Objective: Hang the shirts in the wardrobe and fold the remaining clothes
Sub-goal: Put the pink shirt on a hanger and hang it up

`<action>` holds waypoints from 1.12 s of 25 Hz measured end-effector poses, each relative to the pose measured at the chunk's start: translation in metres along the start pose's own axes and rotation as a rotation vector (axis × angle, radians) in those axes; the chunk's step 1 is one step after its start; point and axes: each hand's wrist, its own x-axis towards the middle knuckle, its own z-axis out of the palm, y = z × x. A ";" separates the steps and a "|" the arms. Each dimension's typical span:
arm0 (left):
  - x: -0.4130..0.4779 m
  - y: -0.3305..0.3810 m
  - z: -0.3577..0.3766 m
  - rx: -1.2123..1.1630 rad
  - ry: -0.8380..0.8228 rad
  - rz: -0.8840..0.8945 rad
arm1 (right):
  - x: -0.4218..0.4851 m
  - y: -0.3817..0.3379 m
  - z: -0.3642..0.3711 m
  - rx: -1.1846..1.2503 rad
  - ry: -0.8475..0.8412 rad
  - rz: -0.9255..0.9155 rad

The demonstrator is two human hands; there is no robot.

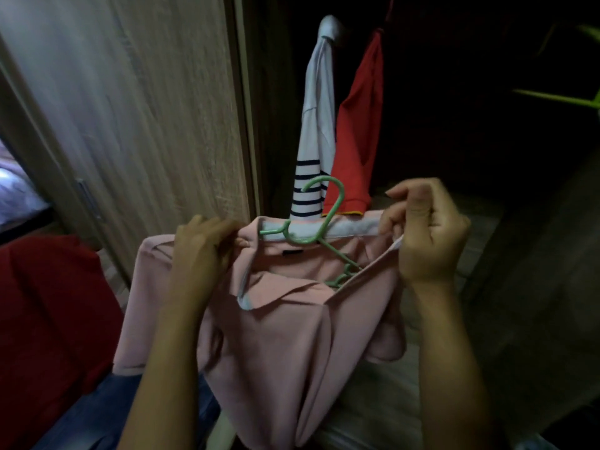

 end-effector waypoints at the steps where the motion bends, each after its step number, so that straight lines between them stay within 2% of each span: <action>1: -0.001 -0.001 0.000 -0.013 0.029 -0.023 | 0.003 -0.008 -0.002 0.166 -0.068 0.076; 3: 0.000 0.003 -0.004 -0.099 0.121 -0.078 | 0.010 -0.018 -0.009 0.470 -0.259 0.272; 5: 0.002 0.009 -0.009 -0.245 0.180 -0.130 | 0.014 -0.014 -0.014 0.551 -0.349 0.423; 7: 0.000 0.012 -0.011 -0.345 0.180 -0.124 | 0.013 0.000 -0.016 0.381 -0.282 0.439; 9: -0.003 0.011 -0.014 -0.441 0.167 -0.146 | 0.011 0.014 -0.018 0.070 -0.329 0.346; 11: -0.004 0.011 -0.019 -0.490 0.188 -0.216 | 0.010 0.020 -0.024 -0.084 -0.592 0.337; 13: -0.003 0.013 -0.026 -0.470 0.217 -0.247 | 0.011 0.015 -0.028 -0.099 -0.884 0.423; 14: -0.004 0.016 -0.029 -0.466 0.225 -0.250 | 0.010 0.012 -0.028 -0.092 -0.964 0.451; 16: -0.006 0.017 -0.033 -0.466 0.230 -0.268 | 0.008 0.008 -0.022 -0.114 -0.965 0.422; 18: -0.008 0.014 -0.035 -0.489 0.225 -0.288 | 0.005 0.007 -0.012 -0.181 -0.869 0.343; 22: -0.007 0.007 -0.040 -0.733 0.144 -0.270 | 0.005 0.007 -0.008 -0.354 -0.743 0.222; 26: -0.013 0.002 -0.034 -0.555 -0.069 -0.239 | 0.004 0.002 -0.013 -0.426 -0.720 0.229; 28: -0.015 0.003 -0.030 -0.491 -0.096 -0.221 | 0.003 0.003 -0.016 -0.415 -0.745 0.275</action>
